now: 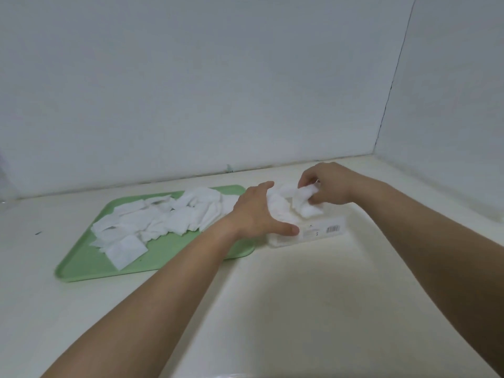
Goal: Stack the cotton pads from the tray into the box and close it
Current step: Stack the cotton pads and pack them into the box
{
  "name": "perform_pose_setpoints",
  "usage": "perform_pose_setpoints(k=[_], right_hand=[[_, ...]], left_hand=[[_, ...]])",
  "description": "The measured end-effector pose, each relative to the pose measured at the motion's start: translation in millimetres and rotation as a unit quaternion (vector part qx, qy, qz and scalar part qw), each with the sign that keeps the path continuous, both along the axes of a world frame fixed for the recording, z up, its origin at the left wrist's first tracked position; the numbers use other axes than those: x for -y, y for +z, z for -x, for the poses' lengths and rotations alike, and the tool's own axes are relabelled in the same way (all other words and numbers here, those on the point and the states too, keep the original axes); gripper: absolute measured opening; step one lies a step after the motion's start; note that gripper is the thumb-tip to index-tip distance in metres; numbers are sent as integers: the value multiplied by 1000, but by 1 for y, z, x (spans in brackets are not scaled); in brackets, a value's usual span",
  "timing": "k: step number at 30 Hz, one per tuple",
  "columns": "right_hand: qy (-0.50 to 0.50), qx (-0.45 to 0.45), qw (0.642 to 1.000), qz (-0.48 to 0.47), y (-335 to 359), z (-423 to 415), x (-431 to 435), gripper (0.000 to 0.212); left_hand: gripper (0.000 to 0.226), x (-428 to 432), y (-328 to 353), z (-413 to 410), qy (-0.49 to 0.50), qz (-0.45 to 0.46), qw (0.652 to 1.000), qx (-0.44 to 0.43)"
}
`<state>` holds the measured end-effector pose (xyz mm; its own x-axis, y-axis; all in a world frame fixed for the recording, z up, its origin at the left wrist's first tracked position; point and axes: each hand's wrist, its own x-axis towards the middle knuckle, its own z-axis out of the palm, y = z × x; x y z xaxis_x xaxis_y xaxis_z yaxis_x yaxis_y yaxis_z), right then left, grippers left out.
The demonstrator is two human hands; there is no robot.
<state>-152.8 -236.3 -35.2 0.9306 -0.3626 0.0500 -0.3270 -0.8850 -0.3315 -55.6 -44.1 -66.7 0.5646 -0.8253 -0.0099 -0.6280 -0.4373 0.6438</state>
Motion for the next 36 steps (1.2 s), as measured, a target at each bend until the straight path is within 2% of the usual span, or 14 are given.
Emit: perform_pose_setpoints(k=[5, 13, 17, 22, 30, 36], right_hand=[[11, -28, 999, 34, -9, -18, 0, 28], [11, 26, 998, 52, -21, -23, -2, 24], [18, 47, 997, 54, -27, -28, 0, 30], [5, 37, 995, 92, -32, -29, -1, 25], [8, 20, 999, 50, -9, -12, -4, 33], [27, 84, 996, 23, 12, -9, -27, 30]], left_hand=[[124, 4, -8, -6, 15, 22, 999, -33], [111, 2, -17, -18, 4, 26, 1000, -13], [102, 4, -19, -22, -3, 37, 999, -5], [104, 0, -16, -25, -9, 34, 999, -15], [105, -1, -12, -18, -9, 42, 999, -22], [89, -21, -3, -22, 17, 96, 995, -22]])
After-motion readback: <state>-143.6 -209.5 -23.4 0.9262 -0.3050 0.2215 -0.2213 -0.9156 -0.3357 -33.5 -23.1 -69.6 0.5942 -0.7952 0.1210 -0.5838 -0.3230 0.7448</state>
